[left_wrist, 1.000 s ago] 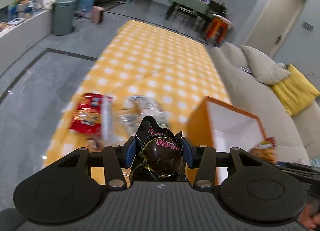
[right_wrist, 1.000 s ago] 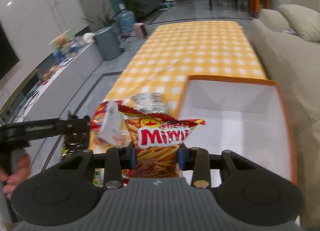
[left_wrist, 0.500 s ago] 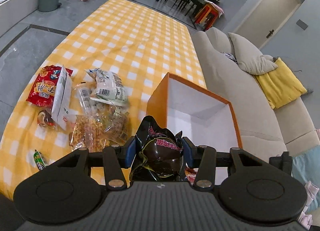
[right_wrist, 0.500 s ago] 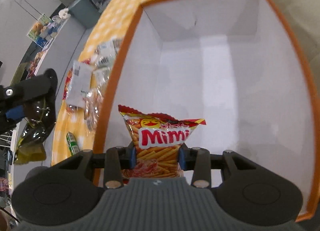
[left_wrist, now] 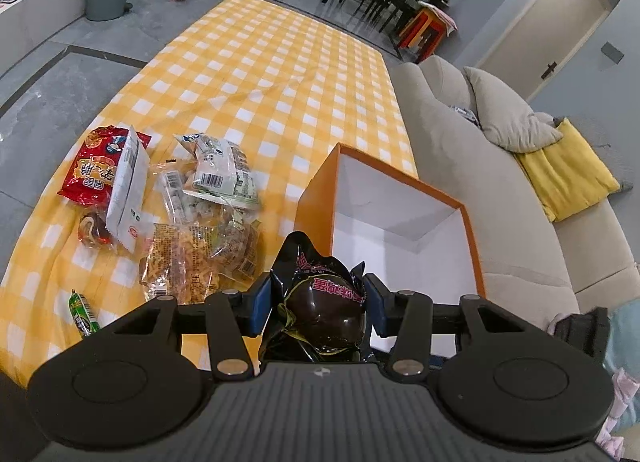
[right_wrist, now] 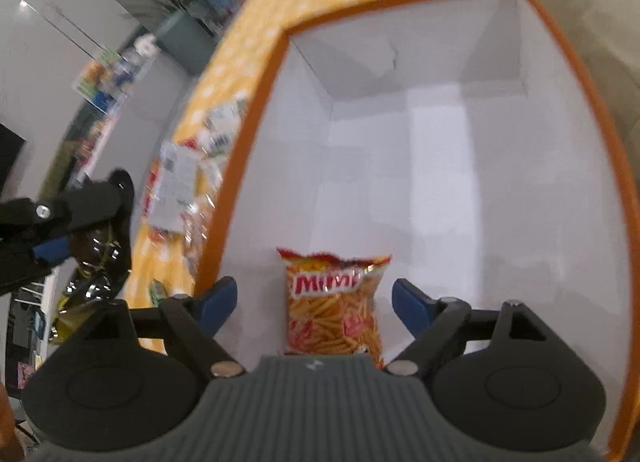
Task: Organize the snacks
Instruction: 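Carry the Mimi bag into the box and open the right tool, then lower the dark chocolate snack into the box and open the left tool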
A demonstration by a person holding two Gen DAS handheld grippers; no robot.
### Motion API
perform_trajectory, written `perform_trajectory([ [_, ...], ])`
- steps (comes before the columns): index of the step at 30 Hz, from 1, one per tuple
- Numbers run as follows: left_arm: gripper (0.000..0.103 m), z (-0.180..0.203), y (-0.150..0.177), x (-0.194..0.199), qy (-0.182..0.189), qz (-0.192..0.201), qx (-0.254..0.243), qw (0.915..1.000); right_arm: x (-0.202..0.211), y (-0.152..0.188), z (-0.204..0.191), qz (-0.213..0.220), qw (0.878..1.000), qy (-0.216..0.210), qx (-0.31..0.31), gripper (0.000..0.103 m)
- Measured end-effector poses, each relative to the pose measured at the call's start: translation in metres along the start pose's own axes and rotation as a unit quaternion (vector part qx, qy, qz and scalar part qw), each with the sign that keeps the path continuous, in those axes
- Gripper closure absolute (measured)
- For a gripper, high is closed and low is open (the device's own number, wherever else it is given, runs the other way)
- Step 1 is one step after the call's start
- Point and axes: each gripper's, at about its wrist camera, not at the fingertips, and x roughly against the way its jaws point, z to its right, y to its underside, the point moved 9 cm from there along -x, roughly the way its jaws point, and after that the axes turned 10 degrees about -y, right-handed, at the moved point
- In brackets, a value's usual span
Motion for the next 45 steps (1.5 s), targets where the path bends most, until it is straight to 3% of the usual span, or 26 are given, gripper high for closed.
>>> perform_trajectory([
  [2,0.048,0.000,0.000,0.003,0.002,0.003,-0.002,1.0000,0.008,-0.003,-0.001,0.017,1.000,0.007,0.019,0.043],
  [3,0.048,-0.001,0.001,0.004,0.001,0.004,-0.004,1.0000,0.009,-0.004,-0.002,0.016,0.999,0.008,0.028,0.074],
  [4,0.049,-0.001,0.001,0.005,0.001,0.005,-0.004,1.0000,0.008,-0.003,-0.003,0.010,0.999,0.006,0.030,0.098],
  [5,0.049,-0.002,0.001,0.005,0.001,0.006,-0.003,1.0000,0.004,-0.001,0.000,0.003,1.000,0.003,0.014,0.100],
  [8,0.048,-0.004,0.002,0.008,0.005,0.008,-0.003,0.9999,-0.011,0.004,0.010,-0.014,1.000,0.005,-0.027,0.103],
  [11,0.048,-0.005,0.003,0.008,0.009,0.007,-0.002,0.9999,-0.021,0.002,0.013,-0.027,0.999,0.029,-0.022,0.103],
  [15,0.048,-0.007,0.004,0.007,0.006,0.002,0.000,1.0000,-0.030,0.004,0.012,-0.045,0.998,0.005,-0.046,0.103],
  [22,0.049,-0.001,0.005,0.012,0.008,0.004,-0.006,0.9999,-0.047,0.012,0.015,-0.063,0.997,0.031,-0.040,0.103],
  [25,0.049,0.002,0.005,0.015,0.009,0.006,-0.011,0.9999,-0.049,0.017,0.013,-0.079,0.990,-0.054,-0.106,0.103],
  [26,0.049,0.005,0.005,0.017,0.010,0.007,-0.013,0.9998,-0.044,0.015,0.015,-0.068,0.988,-0.064,-0.125,0.103],
  [29,0.048,0.014,0.006,0.020,0.014,0.006,-0.024,0.9996,-0.012,-0.002,0.019,-0.017,0.995,-0.036,-0.088,0.103],
  [32,0.048,0.026,0.009,0.018,0.010,0.003,-0.040,0.9992,0.023,-0.014,0.024,0.021,0.996,-0.041,-0.077,0.103],
  [36,0.048,0.044,0.017,0.007,0.011,-0.011,-0.053,0.9985,0.062,-0.023,0.037,0.065,0.996,0.039,-0.039,0.102],
  [41,0.048,0.072,0.029,-0.024,0.002,-0.035,-0.083,0.9959,0.083,-0.027,0.047,0.099,0.989,0.107,-0.002,0.101],
  [45,0.048,0.088,0.042,-0.053,-0.010,-0.056,-0.088,0.9945,0.091,-0.031,0.052,0.112,0.989,0.098,0.003,0.100],
])
